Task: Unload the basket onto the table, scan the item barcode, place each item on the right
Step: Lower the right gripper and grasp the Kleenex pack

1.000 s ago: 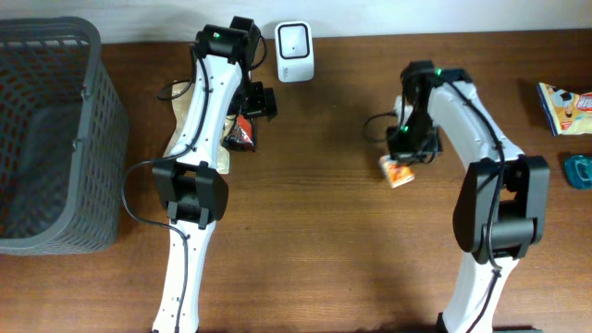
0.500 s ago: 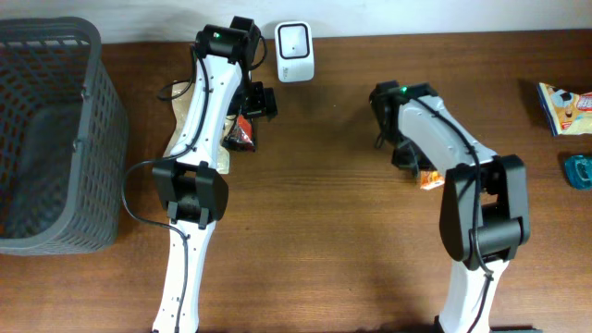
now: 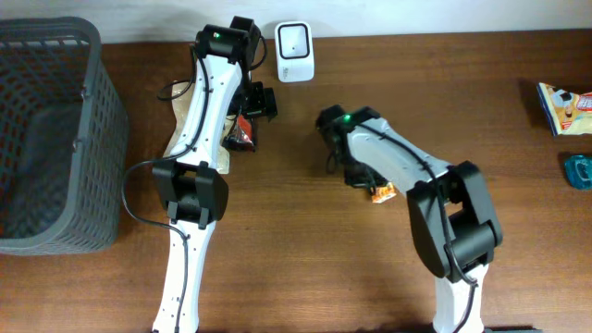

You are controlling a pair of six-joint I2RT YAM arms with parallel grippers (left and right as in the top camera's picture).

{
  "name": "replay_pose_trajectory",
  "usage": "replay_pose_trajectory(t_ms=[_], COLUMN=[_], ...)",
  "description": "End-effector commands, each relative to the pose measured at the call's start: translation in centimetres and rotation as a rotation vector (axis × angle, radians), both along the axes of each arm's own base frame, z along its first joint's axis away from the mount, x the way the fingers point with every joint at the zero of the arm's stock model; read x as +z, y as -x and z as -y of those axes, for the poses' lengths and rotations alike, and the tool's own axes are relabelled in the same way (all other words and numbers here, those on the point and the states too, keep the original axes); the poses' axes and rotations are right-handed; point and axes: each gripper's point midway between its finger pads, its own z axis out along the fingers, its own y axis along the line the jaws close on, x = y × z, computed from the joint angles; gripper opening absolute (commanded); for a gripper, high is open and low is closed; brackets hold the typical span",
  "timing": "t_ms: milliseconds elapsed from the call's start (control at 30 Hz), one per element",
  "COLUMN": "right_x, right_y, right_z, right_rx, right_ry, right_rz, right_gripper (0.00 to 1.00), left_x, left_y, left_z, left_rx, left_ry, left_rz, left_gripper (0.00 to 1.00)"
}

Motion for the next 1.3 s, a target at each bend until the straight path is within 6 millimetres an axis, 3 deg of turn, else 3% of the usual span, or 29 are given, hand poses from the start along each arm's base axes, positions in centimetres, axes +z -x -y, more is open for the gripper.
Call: replay_pose_trajectory(t_ms=[0,67,167,300,433,633,933,1000,1100,1267], right_x=[2.0,3.7,4.2,3.6,1.9,-0.5,-2.0,-2.0,-1.6,0.6], right_y=[-0.5,-0.5,-1.1,-1.6,-1.0,-0.6,0.6,0.8,0.5,-0.6], right_z=[2.3,4.8,6.5,7.9,7.7,4.3,-0.6,-1.7,-3.7,-4.7], right_rx=[-0.032,-0.089,-0.120,-0.177,-0.199,-0.129,-0.095,-0.096,-0.061,-0.037], right_ry=[0.155,0.280,0.319,0.297,0.246,0.090,-0.089,-0.135,-0.231,-0.271], right_rz=[0.089,0.149,0.177,0.197,0.169,0.098,0.032,0.016,-0.016,-0.009], right_gripper=[0.04,0.04,0.04,0.04,0.04,0.06,0.18,0.20,0.35,0.34], left_x=[1.8,1.8,1.8,1.8,1.8,1.8,1.8,1.8,1.8,1.8], left_y=[-0.3,-0.3,-0.3,-0.3,-0.3,-0.3,-0.3,-0.3,-0.3,-0.3], left_z=[-0.3,-0.3,-0.3,-0.3,-0.3,-0.3,-0.3,-0.3,-0.3,-0.3], left_rx=[0.009,0.009,0.009,0.009,0.009,0.009,0.009,0.009,0.009,0.009], left_ry=[-0.003,-0.003,-0.003,-0.003,-0.003,-0.003,-0.003,-0.003,-0.003,-0.003], left_rz=[0.044,0.044,0.044,0.044,0.044,0.044,0.044,0.044,0.044,0.044], left_gripper=[0.99,0.99,0.99,0.99,0.99,0.99,0.99,0.99,0.99,0.99])
